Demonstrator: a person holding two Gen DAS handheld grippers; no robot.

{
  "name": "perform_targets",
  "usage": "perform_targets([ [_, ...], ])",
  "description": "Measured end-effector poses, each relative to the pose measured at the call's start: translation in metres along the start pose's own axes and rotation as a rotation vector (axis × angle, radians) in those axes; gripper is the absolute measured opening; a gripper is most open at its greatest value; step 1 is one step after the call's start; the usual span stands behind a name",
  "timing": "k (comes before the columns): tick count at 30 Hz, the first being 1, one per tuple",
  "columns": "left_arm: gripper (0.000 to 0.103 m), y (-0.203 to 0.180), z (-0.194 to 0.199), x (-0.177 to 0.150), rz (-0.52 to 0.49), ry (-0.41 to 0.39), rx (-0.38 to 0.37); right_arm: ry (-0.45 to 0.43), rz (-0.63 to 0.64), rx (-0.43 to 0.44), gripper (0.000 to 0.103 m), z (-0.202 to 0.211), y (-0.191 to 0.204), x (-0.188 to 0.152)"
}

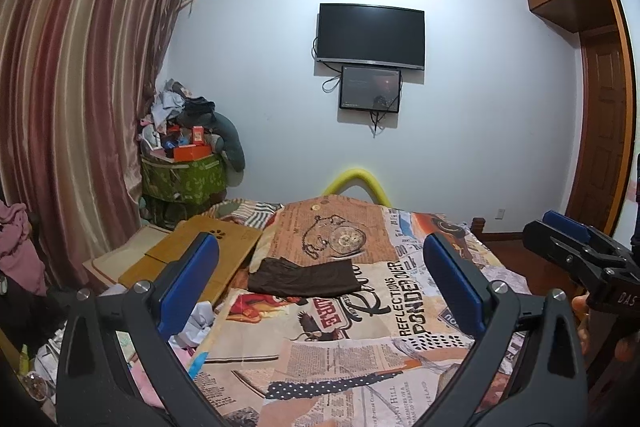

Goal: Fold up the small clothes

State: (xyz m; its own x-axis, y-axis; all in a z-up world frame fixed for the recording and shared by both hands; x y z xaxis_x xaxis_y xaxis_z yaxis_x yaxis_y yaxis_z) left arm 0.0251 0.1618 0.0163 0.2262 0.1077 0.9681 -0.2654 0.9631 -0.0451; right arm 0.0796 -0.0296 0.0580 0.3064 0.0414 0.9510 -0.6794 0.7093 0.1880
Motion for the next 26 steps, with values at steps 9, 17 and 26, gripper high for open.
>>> perform_targets([
  [9,0.103,-0.0019,-0.0019,-0.0004,-0.006,0.010,-0.018,-0.001,-0.003,0.000,0.103,-0.0005,0.0001,-0.0008],
  [17,0.103,-0.0014,-0.0028,-0.0019,-0.007,0.024,-0.038,0.002,-0.007,0.003,0.103,-0.0010,0.0011,-0.0019],
  [26,0.103,0.0012,-0.0052,-0.0024,-0.003,0.028,-0.034,0.010,-0.013,0.010,0.103,-0.0025,0.0012,-0.0024],
])
Point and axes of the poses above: each gripper's, at about its wrist camera, not at the fingertips, and z roughly against the way its jaws point, y to its left, x to its top, the point moved 1 cm from there along -z, roughly the way its jaws point
